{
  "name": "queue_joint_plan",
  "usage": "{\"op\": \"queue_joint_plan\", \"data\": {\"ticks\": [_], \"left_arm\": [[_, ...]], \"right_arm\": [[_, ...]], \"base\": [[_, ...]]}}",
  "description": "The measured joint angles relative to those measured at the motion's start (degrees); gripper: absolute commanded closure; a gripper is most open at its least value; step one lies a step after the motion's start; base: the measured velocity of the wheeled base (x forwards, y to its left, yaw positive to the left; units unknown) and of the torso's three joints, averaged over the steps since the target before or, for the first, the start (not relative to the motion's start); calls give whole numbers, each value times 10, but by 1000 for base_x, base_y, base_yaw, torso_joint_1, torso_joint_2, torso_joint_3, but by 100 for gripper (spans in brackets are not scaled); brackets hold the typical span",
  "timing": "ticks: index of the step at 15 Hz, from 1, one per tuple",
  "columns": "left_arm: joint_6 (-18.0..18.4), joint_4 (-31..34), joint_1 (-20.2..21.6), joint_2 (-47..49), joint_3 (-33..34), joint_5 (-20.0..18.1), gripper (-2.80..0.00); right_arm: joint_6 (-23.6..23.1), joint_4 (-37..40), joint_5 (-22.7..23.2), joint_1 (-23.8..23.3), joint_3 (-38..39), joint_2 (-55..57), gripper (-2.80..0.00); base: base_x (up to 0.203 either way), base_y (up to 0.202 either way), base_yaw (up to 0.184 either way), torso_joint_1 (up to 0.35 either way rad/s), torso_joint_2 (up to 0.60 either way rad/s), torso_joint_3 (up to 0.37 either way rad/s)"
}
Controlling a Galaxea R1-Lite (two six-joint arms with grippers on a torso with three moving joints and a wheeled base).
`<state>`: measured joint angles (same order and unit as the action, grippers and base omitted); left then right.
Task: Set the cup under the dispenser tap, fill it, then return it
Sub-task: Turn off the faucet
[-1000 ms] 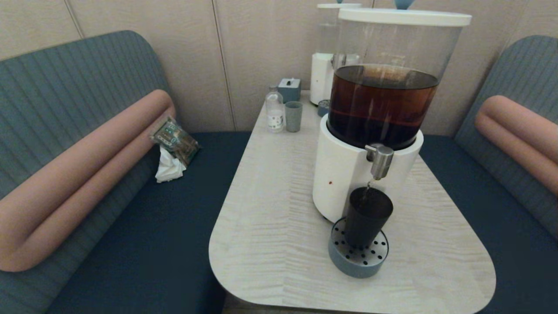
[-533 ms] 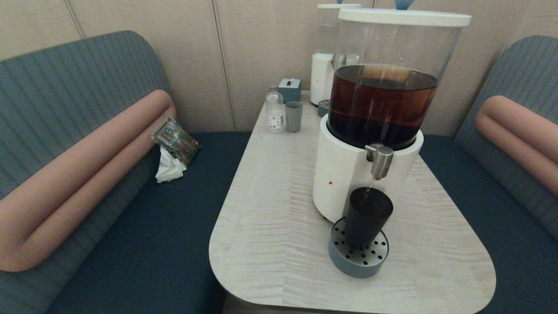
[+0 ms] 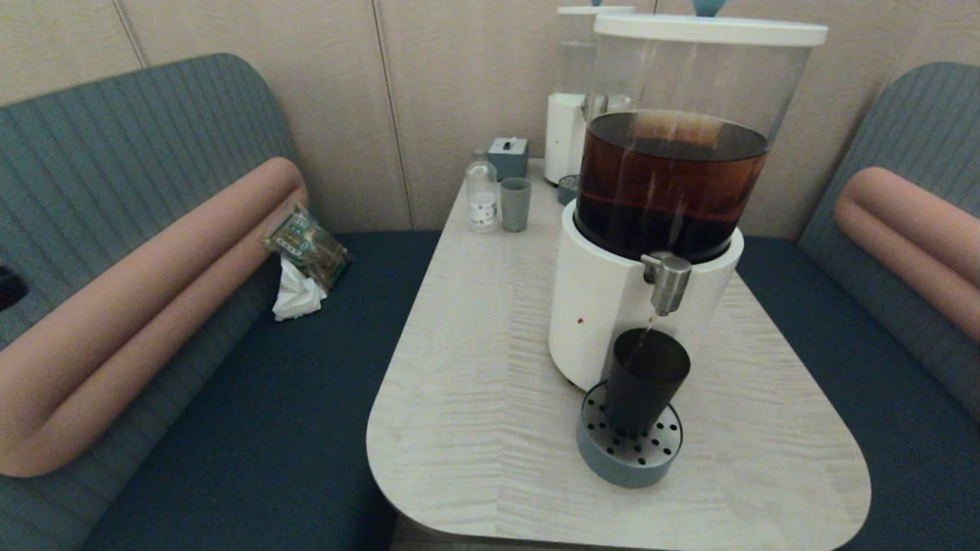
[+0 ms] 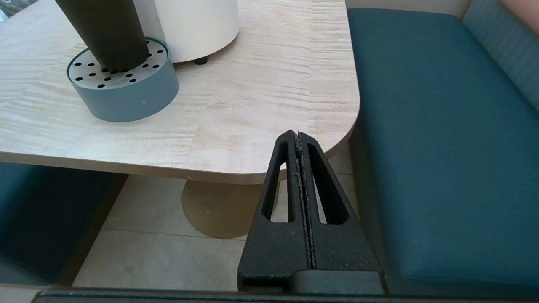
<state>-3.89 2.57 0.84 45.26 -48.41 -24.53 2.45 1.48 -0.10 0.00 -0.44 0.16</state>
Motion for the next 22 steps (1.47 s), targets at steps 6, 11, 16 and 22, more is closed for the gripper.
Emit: {"op": "queue_joint_plan", "data": {"ticks": [6,11,16,22], "left_arm": [[22,-7,-32,284,-177,-222,0],[138,11,-134,420,-253,-208,0],[197,34,-248,495,-301,-80,0],[212,43,-349,569,-389,50,0]], "right_arm": [[0,0,0,0,0,0,0],[0,0,0,0,0,0,0],[0,0,0,0,0,0,0],[0,0,0,0,0,0,0]], "base": [[0,0,0,0,0,0],[0,0,0,0,0,0],[0,0,0,0,0,0],[0,0,0,0,0,0]]}}
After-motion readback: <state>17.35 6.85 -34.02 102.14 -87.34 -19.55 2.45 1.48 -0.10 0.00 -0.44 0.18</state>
